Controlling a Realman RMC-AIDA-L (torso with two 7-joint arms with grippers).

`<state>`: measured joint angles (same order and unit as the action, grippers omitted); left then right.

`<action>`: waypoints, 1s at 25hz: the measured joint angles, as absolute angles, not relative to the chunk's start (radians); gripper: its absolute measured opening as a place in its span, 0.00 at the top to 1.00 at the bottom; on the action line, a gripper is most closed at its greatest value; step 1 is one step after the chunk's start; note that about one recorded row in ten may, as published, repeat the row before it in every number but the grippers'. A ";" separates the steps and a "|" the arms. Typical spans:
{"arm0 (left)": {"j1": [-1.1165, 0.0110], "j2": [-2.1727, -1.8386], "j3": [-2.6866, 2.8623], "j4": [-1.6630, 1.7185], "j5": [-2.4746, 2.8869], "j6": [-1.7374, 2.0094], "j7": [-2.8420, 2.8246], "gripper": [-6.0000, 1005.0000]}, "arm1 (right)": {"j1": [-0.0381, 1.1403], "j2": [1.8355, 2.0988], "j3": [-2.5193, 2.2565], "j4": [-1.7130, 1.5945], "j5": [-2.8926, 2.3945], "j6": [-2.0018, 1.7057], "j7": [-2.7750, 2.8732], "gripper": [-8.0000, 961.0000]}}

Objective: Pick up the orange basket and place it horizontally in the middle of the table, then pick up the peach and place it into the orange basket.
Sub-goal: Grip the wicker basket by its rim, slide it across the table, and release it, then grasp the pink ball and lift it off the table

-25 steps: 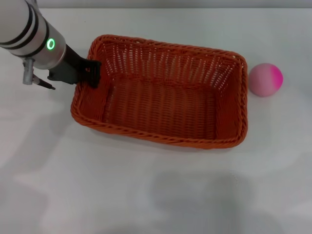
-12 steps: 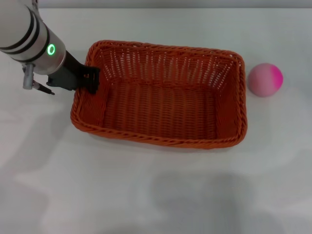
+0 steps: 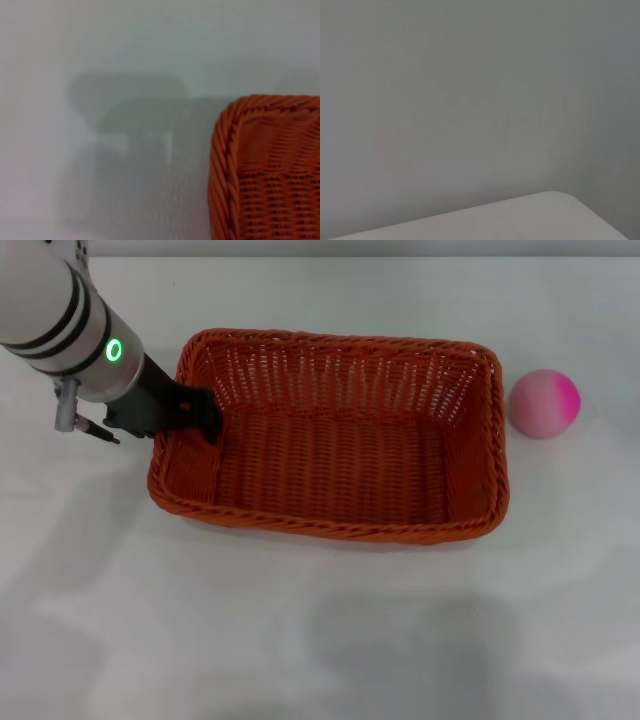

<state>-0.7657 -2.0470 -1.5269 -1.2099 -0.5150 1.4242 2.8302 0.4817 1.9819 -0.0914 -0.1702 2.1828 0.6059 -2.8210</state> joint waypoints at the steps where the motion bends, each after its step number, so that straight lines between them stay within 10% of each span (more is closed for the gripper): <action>1: -0.766 -2.048 -1.527 -1.214 -0.515 1.430 2.830 0.60 | 0.482 1.982 -0.092 -0.170 2.183 0.606 -2.821 0.11; 13: -0.753 -2.048 -1.581 -1.315 -0.466 1.541 2.829 0.25 | 0.485 1.980 -0.100 -0.170 2.176 0.606 -2.818 0.11; 25: -0.698 -2.035 -1.644 -1.474 -0.362 1.631 2.829 0.25 | 0.494 1.977 -0.101 -0.170 2.174 0.606 -2.809 0.11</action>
<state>-0.6979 -2.0347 -1.6441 -1.4741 -0.3624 1.6313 2.8286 0.4944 1.9775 -0.1006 -0.1702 2.1740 0.6059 -2.8088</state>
